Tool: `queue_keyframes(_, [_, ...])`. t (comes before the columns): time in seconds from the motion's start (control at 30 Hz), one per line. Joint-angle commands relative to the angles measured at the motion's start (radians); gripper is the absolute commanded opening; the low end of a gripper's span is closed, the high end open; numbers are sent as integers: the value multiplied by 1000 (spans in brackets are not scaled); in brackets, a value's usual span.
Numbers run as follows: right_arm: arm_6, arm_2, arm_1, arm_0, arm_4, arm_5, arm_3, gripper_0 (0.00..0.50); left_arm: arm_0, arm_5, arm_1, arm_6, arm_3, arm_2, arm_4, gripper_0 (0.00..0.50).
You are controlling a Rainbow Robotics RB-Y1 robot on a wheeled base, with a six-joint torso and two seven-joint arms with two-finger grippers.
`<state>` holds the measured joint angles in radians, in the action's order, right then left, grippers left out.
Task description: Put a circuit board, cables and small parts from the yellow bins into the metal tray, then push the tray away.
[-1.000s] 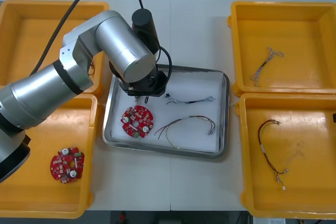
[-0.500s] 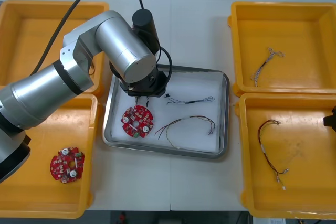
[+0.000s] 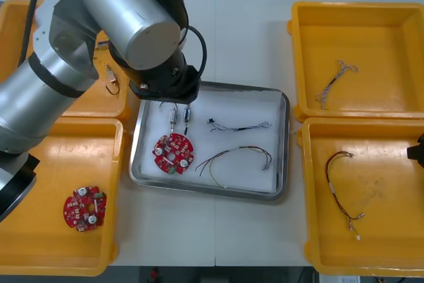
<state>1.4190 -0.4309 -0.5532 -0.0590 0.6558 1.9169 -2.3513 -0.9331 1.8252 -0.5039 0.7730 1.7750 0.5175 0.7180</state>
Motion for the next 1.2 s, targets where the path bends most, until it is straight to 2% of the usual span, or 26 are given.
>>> queue_keyframes(0.03, [-40,75,-34,13,5,3,-57,500,36,69,-67,117,135,-123,37,500])
queue_keyframes(0.2, [-43,156,-79,-19,25,3,-94,500,105,95,-122,198,222,-226,67,500])
queue_keyframes(0.33, [-48,238,-120,-73,105,3,-98,500,186,95,-179,262,301,-317,86,500])
queue_keyframes(0.57, [-45,374,-157,-193,205,3,-98,500,332,95,-269,365,327,-508,166,500])
queue_keyframes(0.67, [-48,431,-159,-222,231,3,-98,500,376,95,-292,396,328,-560,172,500])
queue_keyframes(0.8, [-38,546,-165,-282,223,3,-98,500,450,95,-318,420,327,-640,167,500])
queue_keyframes(0.97, [-34,733,-162,-389,179,3,-88,500,539,95,-331,471,327,-728,153,500])
queue_keyframes(1.2, [-11,951,-145,-504,139,-1,-29,500,623,95,-341,535,331,-800,163,500])
